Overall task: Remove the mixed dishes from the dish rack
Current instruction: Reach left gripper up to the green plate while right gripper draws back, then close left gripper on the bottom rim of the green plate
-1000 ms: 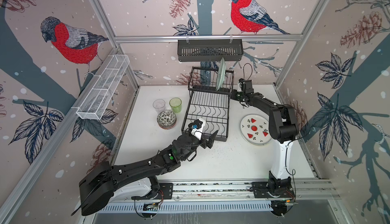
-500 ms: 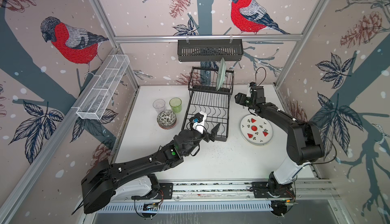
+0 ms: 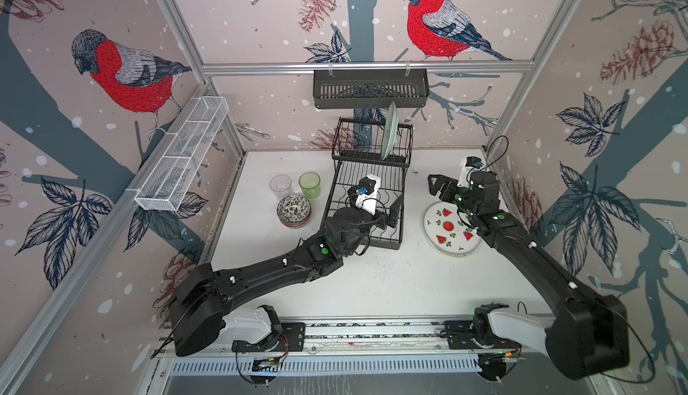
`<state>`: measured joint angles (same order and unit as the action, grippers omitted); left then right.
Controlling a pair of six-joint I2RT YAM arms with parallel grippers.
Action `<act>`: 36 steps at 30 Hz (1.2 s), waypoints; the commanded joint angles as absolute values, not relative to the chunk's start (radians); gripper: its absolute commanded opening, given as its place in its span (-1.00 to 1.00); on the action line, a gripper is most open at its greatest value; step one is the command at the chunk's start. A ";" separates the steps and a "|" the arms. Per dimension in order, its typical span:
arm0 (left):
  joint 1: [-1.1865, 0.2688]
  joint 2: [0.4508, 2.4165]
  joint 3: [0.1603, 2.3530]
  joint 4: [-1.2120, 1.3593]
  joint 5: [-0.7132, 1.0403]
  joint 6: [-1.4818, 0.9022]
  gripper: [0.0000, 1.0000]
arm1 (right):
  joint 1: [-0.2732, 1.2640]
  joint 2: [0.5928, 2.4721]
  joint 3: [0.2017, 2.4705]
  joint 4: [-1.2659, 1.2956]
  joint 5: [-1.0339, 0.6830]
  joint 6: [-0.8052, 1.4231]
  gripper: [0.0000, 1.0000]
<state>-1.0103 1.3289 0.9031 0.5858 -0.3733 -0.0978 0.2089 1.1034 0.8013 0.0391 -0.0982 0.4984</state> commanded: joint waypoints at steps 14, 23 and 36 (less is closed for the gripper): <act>-0.952 1.519 1.229 0.423 -0.385 -0.092 0.95 | 0.210 0.816 0.676 0.000 -0.117 0.497 0.99; -0.880 1.590 1.333 0.417 -0.376 -0.071 0.95 | 0.211 0.739 0.589 0.024 -0.150 0.540 0.99; -0.808 1.739 1.466 0.414 -0.389 -0.031 0.94 | 0.211 0.718 0.555 0.029 -0.194 0.600 0.99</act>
